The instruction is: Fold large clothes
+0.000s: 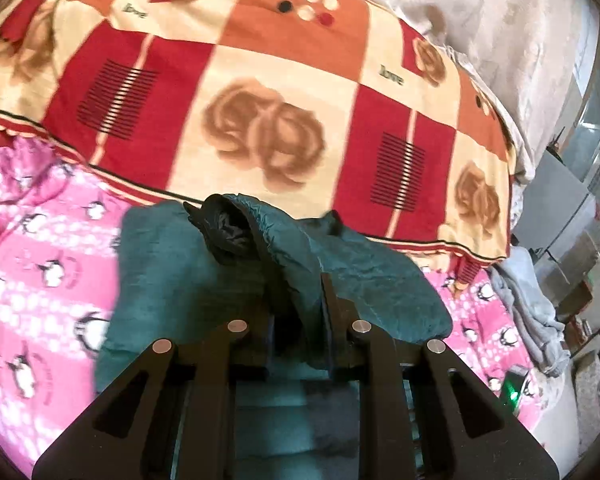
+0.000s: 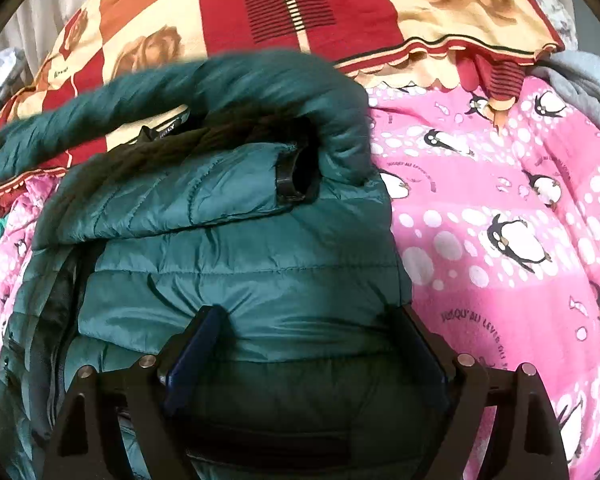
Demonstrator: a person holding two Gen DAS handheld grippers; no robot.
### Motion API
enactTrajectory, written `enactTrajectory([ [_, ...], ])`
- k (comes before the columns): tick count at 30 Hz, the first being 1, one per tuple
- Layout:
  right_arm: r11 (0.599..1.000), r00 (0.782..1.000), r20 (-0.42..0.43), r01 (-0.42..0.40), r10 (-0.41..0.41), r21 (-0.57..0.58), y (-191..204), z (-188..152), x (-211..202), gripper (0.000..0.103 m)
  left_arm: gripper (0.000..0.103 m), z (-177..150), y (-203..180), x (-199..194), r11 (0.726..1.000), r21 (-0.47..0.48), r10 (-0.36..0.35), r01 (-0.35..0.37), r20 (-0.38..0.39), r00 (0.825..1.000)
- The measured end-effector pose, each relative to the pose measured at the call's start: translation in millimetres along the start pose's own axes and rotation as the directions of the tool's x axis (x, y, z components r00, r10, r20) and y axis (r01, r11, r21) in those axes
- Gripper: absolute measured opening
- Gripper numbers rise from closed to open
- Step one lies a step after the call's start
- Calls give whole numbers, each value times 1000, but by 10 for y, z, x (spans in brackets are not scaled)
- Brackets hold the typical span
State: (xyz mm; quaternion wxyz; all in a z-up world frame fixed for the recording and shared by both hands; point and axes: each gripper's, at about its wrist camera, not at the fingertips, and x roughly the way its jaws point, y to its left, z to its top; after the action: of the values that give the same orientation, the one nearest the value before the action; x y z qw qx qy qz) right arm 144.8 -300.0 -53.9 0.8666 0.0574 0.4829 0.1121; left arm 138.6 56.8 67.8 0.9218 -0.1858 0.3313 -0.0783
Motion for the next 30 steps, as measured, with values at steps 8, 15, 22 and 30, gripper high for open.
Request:
enactTrajectory([
  [8,1000,1000,-7,-9,9,8,-3,13,7,88,21,-528,667,297,994,-86,51,-66,-169,984],
  [15,997,998,-7,-60,60,39,-81,29,-117,87,29,-464,793,-180,978,-158,140,-138,1,990],
  [22,985,977,167,-149,133,87,-368,631,-606,59,33,-86,377,32,988,-69,147,-141,78,986],
  [30,989,974,175,-136,145,-63,107,1279,-66,46,33,-334,492,829,953,-32,297,-301,-99,950],
])
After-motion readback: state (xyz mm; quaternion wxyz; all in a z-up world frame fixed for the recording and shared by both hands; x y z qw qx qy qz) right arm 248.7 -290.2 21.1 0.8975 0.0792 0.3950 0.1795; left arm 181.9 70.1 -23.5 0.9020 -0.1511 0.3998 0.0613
